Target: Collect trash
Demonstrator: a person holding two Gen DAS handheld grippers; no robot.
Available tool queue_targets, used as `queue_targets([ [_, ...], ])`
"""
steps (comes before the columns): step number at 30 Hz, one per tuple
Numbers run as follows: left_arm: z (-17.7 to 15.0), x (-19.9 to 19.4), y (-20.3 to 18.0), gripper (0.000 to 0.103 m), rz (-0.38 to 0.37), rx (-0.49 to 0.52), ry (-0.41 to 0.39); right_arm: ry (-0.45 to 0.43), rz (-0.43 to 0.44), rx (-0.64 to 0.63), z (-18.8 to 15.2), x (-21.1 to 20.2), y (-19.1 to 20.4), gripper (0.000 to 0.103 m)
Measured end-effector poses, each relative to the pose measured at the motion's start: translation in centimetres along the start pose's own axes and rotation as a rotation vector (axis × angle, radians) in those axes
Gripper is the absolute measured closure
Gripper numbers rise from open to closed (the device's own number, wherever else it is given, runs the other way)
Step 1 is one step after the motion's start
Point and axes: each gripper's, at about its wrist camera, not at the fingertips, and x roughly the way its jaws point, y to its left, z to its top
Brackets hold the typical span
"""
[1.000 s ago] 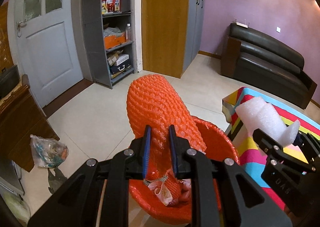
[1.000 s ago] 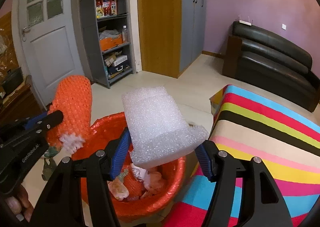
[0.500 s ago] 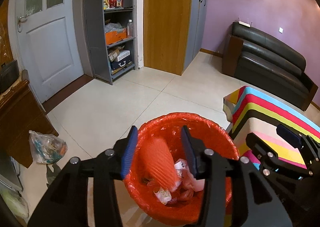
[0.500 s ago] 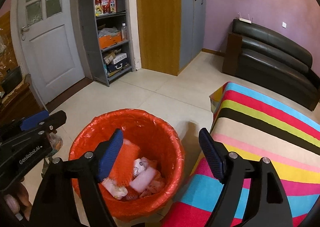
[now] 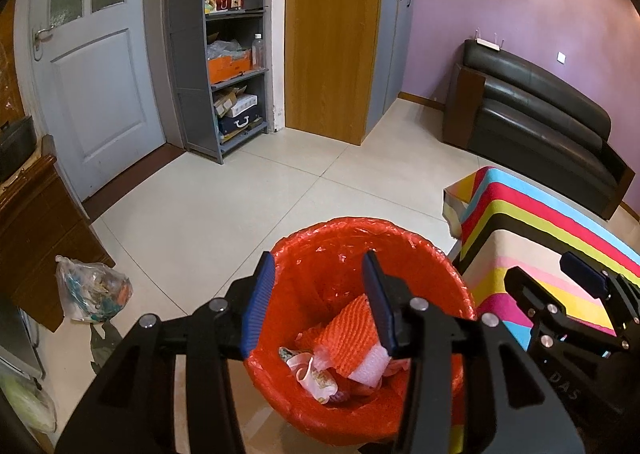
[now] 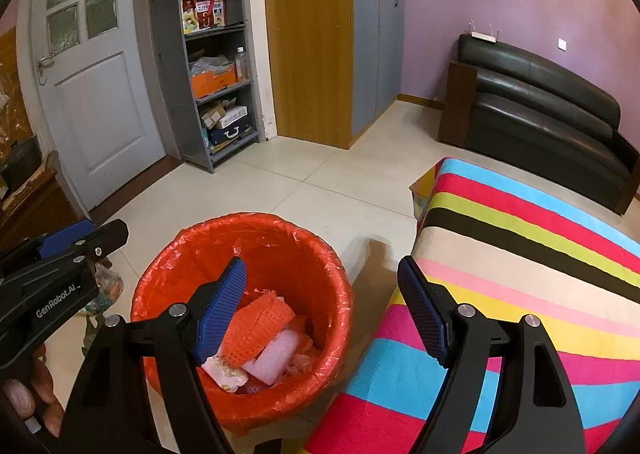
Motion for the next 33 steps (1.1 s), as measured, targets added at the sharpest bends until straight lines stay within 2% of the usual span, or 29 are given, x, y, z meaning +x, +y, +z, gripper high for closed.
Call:
queue_targets([
  [14, -1.5, -1.4, -1.5, 0.056, -0.004, 0.011, 0.009, 0.010, -0.002, 0.042, -1.8, -2.1, -2.2, 0.029],
  [23, -4.5, -2.6, -2.0, 0.037, 0.019, -0.005, 0.058, 0.046, 0.006, 0.039, -4.5, -2.7, -3.3, 0.029],
  [29, -6.9, -3.7, -2.1, 0.031, 0.009, -0.022, 0.104, 0.069, 0.039, 0.038, -6.0, -2.7, -2.9, 0.028],
  [33, -8.3, -4.5, -2.7, 0.027, 0.010, -0.004, 0.122, 0.075, 0.063, 0.018, -6.3, -3.0, -2.6, 0.024],
])
